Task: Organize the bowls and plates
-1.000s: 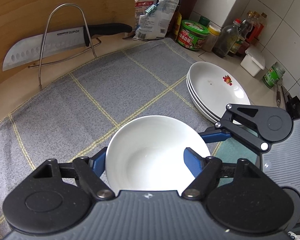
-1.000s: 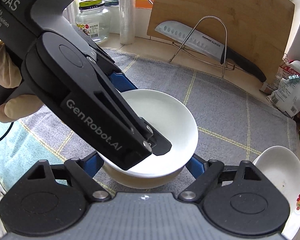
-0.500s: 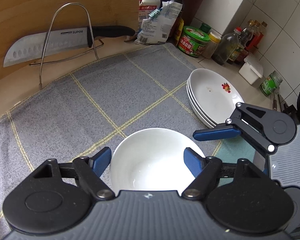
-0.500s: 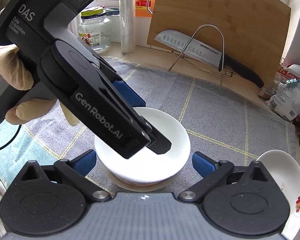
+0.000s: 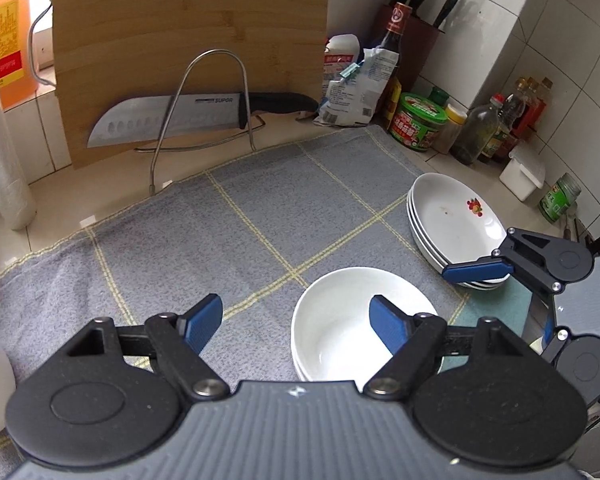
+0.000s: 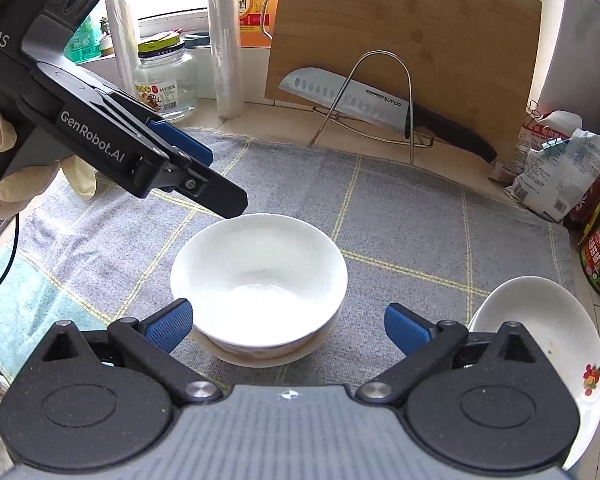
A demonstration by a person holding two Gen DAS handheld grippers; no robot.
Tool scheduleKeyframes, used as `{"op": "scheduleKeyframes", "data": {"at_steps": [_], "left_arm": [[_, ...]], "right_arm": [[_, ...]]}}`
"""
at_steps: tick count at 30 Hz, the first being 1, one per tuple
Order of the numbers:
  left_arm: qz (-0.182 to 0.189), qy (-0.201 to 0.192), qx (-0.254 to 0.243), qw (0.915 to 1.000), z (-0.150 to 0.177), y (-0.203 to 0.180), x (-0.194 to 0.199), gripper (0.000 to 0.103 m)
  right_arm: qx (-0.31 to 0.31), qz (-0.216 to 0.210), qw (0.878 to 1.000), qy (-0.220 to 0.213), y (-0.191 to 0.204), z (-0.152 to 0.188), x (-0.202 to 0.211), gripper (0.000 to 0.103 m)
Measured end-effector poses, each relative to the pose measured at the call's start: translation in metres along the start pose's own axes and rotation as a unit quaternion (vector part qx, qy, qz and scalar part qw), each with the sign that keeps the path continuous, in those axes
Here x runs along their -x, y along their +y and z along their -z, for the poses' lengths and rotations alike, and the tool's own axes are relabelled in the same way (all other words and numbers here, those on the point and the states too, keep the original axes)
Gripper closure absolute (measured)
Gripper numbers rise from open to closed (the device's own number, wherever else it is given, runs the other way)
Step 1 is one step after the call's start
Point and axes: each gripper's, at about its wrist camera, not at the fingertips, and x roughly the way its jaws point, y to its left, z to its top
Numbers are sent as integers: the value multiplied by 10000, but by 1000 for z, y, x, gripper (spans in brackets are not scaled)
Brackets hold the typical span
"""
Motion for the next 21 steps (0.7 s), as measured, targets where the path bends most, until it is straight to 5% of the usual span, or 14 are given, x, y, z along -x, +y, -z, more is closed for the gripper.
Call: {"op": "scheduleKeyframes", "data": {"at_steps": [21], "left_arm": [[-198,211,-83,9995,27,-6,-1,22]], "right_arm": [[-426,328,9984,-144,-14,11,4,0]]}}
